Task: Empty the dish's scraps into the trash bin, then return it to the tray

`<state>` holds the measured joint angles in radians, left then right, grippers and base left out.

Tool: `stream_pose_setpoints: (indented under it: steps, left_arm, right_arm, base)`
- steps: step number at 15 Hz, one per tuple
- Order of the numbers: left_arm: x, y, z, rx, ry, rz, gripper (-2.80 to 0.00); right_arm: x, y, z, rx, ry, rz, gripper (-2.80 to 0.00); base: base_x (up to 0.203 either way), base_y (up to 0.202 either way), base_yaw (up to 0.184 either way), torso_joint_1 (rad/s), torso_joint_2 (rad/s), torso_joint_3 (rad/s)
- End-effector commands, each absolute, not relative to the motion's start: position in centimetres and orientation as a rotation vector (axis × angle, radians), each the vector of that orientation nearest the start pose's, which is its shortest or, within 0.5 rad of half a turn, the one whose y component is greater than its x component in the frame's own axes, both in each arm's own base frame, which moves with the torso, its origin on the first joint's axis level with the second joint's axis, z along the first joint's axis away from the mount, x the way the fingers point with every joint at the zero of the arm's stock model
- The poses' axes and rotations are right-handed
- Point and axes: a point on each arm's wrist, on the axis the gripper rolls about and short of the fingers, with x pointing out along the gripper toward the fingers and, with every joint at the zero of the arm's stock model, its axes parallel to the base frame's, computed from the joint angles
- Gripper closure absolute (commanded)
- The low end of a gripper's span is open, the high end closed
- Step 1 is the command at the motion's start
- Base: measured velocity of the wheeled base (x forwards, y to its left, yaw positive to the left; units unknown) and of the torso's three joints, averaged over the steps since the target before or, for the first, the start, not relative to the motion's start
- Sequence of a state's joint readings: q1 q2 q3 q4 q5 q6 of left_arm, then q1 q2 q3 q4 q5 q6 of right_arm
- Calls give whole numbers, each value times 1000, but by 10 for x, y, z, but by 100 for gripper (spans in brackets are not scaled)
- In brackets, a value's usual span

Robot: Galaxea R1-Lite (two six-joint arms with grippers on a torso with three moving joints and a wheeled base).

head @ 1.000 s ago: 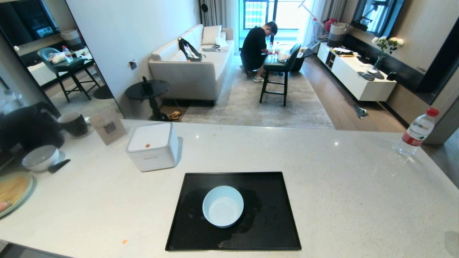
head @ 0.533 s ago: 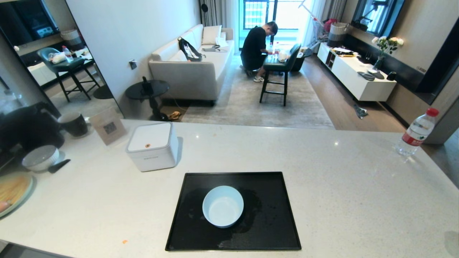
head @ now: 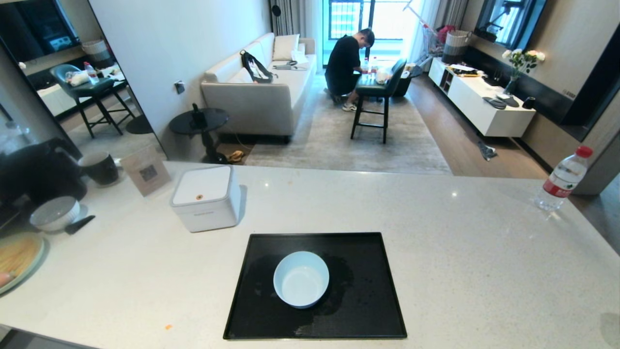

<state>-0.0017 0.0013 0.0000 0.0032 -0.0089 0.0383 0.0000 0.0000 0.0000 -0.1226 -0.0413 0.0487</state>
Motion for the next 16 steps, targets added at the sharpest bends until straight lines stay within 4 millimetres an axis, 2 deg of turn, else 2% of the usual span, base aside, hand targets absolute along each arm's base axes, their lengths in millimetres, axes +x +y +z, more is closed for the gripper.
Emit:
stream_pose_setpoints:
  steps: [1, 16]
  left_arm:
    - [-23, 0, 75, 38, 3, -11, 0]
    - [-23, 0, 75, 38, 3, -11, 0]
  right_arm:
    - [-24, -1, 88, 52, -124, -38, 0]
    - [-24, -1, 88, 52, -124, -40, 0]
  base:
    - [0, 0, 0, 0, 0, 0]
    - [0, 0, 0, 0, 0, 0]
